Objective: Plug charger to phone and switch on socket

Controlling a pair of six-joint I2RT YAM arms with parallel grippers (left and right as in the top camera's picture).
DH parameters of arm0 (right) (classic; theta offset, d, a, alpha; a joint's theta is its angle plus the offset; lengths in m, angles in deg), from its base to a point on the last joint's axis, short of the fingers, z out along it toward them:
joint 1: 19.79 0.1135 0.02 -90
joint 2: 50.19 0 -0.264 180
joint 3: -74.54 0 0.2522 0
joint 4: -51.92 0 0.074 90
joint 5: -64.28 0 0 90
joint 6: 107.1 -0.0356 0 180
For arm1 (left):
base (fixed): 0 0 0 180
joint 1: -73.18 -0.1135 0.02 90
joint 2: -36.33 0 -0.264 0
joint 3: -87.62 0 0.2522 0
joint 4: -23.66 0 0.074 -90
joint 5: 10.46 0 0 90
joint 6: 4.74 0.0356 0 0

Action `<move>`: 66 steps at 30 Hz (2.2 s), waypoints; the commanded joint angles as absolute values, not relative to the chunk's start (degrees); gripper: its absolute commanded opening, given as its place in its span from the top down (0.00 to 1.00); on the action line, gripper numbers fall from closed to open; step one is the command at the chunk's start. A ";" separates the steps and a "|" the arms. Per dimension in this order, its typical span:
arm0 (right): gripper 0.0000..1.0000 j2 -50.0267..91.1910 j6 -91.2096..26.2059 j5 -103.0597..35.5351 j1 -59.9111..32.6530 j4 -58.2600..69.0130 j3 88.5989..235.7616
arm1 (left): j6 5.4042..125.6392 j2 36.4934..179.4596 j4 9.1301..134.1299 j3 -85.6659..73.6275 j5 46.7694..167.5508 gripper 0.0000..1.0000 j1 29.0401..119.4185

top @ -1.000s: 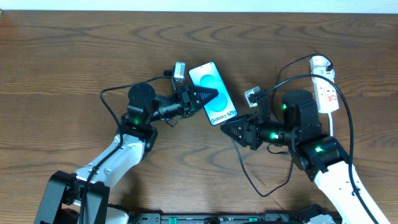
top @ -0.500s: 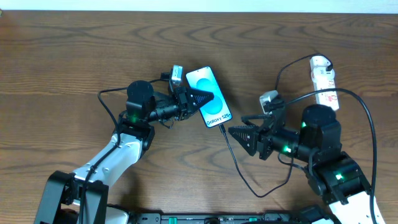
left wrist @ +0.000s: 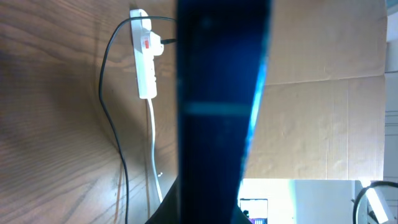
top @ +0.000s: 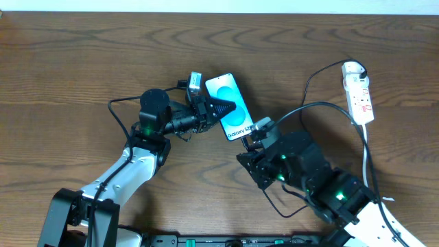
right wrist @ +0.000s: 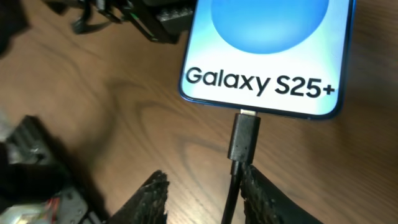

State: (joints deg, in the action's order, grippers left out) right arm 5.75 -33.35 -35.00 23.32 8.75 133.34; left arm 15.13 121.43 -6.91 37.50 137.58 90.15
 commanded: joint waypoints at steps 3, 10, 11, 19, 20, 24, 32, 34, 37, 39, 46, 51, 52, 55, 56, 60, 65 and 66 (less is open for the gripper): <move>0.69 8.11 -35.96 -23.68 26.51 8.56 134.04 | 16.22 121.30 -7.63 36.49 137.78 0.92 89.85; 0.86 10.32 -35.96 -23.70 26.71 9.08 134.04 | 16.25 121.30 -7.63 36.49 137.80 0.93 89.87; 0.89 10.36 -35.96 -23.70 26.71 9.43 134.04 | 16.25 121.30 -7.63 36.49 137.89 0.92 89.87; 0.99 10.67 -35.96 -23.72 26.71 16.27 134.04 | 17.40 121.30 -7.66 36.49 141.54 0.93 90.81; 0.99 10.91 -35.93 -23.72 26.71 16.84 134.04 | 17.53 121.30 -7.66 36.49 141.78 0.93 91.11; 0.99 12.70 -35.93 -24.18 26.71 19.59 134.04 | 17.58 121.30 -7.66 36.49 141.93 0.93 92.77; 0.99 13.03 -34.25 -24.66 26.71 20.91 134.06 | 18.85 121.30 -7.66 37.28 143.55 0.93 94.37; 0.95 12.99 -34.25 -24.79 26.71 19.83 134.06 | 19.39 121.30 -7.63 37.41 143.05 0.93 94.37; 0.84 12.03 -34.23 -24.79 26.71 17.45 134.06 | 19.70 121.30 -7.63 37.41 141.26 0.93 94.37; 0.72 10.87 -34.23 -24.77 26.71 15.64 134.06 | 19.72 121.30 -7.63 37.41 139.68 0.93 94.37; 0.36 2.47 -34.23 -24.75 26.71 7.00 134.06 | 24.40 121.32 -2.06 37.41 131.29 0.93 94.37; 0.03 -5.66 -34.23 -22.63 26.69 1.56 134.06 | 31.96 121.60 7.69 37.41 126.55 0.93 95.24; 0.01 -7.27 -34.23 -22.12 26.69 1.08 134.06 | 33.29 121.89 8.10 37.41 126.55 0.93 95.40; 0.01 -11.41 -34.23 -20.70 26.69 0.99 134.06 | 38.26 123.62 8.47 37.41 126.20 0.93 95.51; 0.01 -12.56 -34.25 -19.94 26.69 1.08 134.06 | 39.83 124.47 8.52 37.41 125.87 0.93 95.51; 0.01 -14.53 -34.38 -19.39 26.69 1.06 134.06 | 42.32 130.15 8.43 37.39 125.28 0.93 95.51; 0.01 -14.23 -35.54 -19.15 26.69 1.08 134.06 | 43.92 137.25 7.05 37.24 125.37 0.93 95.51; 0.01 -14.23 -35.52 -19.15 26.69 1.08 134.06 | 43.92 138.13 6.46 37.24 125.37 0.93 95.51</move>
State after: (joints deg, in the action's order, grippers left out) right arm -14.29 -34.67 -20.48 26.73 1.10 133.17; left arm 40.83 136.55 7.99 37.94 125.21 95.42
